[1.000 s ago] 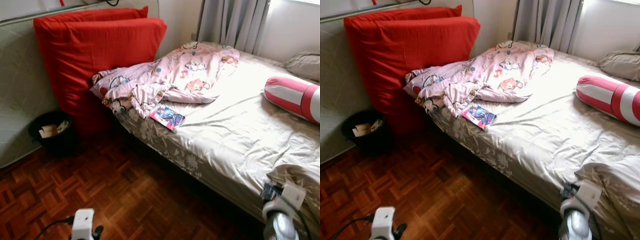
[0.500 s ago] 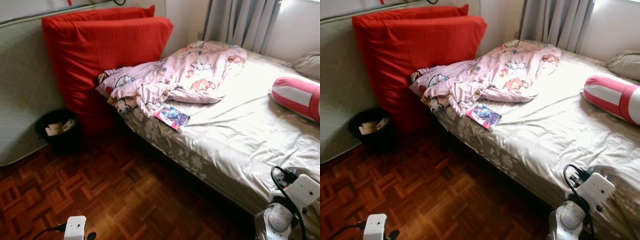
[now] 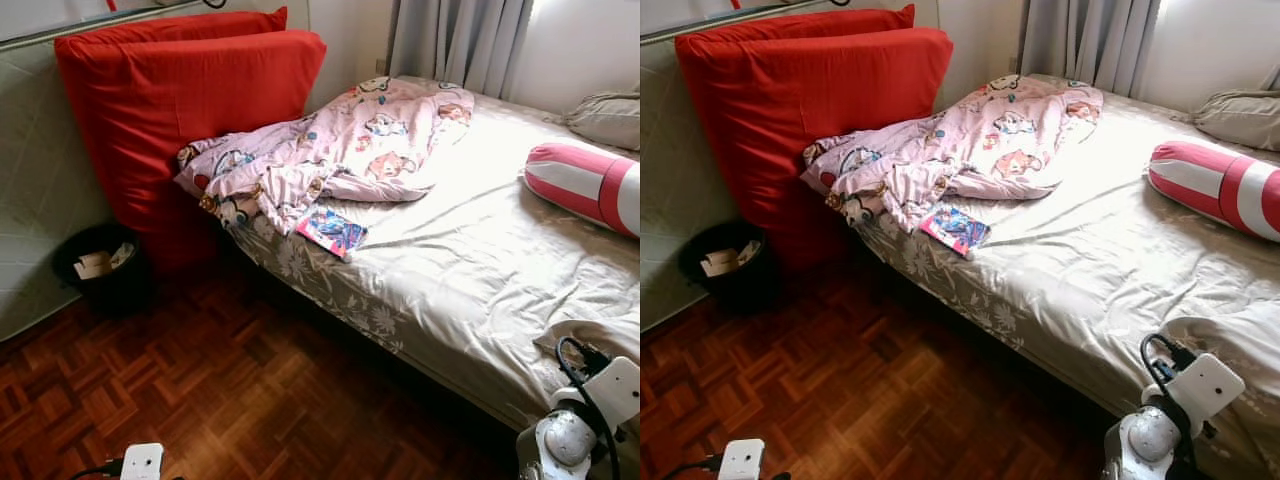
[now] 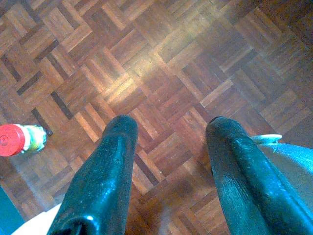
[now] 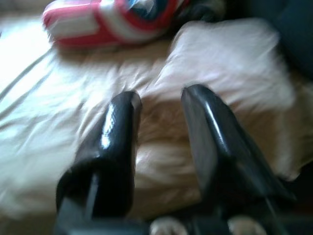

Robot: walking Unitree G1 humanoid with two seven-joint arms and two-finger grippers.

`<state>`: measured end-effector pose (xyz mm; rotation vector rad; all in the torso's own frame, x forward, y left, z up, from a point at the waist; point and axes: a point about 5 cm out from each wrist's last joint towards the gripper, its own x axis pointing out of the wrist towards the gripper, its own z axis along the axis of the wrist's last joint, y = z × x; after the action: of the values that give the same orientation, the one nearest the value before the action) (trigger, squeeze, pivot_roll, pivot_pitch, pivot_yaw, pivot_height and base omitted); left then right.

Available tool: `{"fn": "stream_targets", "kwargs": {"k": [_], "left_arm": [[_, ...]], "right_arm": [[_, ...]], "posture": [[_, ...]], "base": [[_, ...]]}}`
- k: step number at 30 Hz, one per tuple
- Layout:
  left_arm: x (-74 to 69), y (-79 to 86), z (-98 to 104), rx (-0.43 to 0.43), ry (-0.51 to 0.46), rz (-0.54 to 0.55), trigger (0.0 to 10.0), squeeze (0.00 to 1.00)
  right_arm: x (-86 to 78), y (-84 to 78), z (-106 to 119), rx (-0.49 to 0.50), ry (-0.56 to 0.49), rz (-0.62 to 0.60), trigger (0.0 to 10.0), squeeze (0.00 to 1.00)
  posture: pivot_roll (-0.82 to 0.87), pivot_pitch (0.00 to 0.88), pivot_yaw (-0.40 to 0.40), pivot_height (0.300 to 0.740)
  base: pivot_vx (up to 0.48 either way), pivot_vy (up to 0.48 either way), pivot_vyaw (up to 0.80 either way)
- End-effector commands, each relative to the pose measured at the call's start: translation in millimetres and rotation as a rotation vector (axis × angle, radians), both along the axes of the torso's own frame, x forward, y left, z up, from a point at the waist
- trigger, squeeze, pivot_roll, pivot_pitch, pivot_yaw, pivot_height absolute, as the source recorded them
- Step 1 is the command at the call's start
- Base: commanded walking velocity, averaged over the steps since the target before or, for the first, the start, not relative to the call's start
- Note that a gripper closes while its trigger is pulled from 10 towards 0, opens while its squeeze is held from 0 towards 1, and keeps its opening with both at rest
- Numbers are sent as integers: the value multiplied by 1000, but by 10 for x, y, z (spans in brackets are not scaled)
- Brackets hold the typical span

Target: Clean up the room

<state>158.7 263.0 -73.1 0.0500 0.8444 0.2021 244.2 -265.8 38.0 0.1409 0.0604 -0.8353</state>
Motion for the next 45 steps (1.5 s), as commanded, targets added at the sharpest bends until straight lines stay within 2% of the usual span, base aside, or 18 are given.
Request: {"fn": "stream_targets", "kwargs": {"k": [1,2,3,4,6,7,9,12,16,19,21,26,30,34,41,45], "left_arm": [[-75,49,-23,1,34,18,10000,0],[-75,48,-23,0,34,18,10000,0],[-70,38,-26,-4,36,20,10000,0],[-70,38,-26,-4,36,20,10000,0],[-64,32,-26,-10,31,30,10000,0],[-64,32,-26,-10,31,30,10000,0],[-16,-16,-25,-21,24,39,10000,0],[42,-102,-32,-39,18,39,10000,0],[72,-135,-30,-52,11,48,10000,0],[78,-142,-31,-62,13,61,10000,0],[68,-136,-35,-61,17,68,10000,0],[46,-122,-42,-61,24,79,10000,0],[-10,-87,-57,-60,40,90,10000,0],[-40,-41,-57,-59,49,94,10000,0],[-48,-11,-49,-57,50,89,10000,0],[-58,-19,-56,-62,54,85,10000,0]], "right_arm": [[109,79,-80,61,39,149,10000,0],[157,119,-126,77,73,232,10000,0],[189,178,-318,71,255,418,10000,0],[189,178,-318,71,255,418,10000,0],[122,158,-470,124,356,486,10000,0],[122,158,-470,124,356,486,10000,0],[-25,124,-661,211,489,520,10000,0],[-258,180,-882,246,668,622,10000,0],[-356,253,-975,291,722,657,10000,0],[-432,380,-1059,364,744,673,10000,0],[-478,453,-1102,377,764,685,10000,0],[-516,519,-1138,415,765,680,10000,0],[-634,636,-1218,476,776,683,10000,0],[-720,634,-1259,502,791,658,10000,0],[-712,625,-1253,526,768,636,10000,0],[-708,684,-1261,532,764,635,10000,0]], "posture": [[24,23,25,740],[22,18,24,740],[21,1,14,740],[21,1,14,740],[26,0,1,740],[26,0,1,740],[36,0,-13,740],[52,0,-21,740],[60,0,-27,740],[75,0,-31,740],[80,0,-30,740],[81,0,-21,740],[83,0,-11,740],[78,0,14,740],[67,0,23,740],[78,0,26,740]], "base": [[0,0,0],[0,0,0],[0,0,0],[0,0,0],[0,0,0],[0,0,0],[0,0,0],[0,0,0],[0,0,0],[0,0,0],[0,0,0],[0,0,0],[0,0,0],[0,0,0],[0,0,0],[0,0,0]]}}
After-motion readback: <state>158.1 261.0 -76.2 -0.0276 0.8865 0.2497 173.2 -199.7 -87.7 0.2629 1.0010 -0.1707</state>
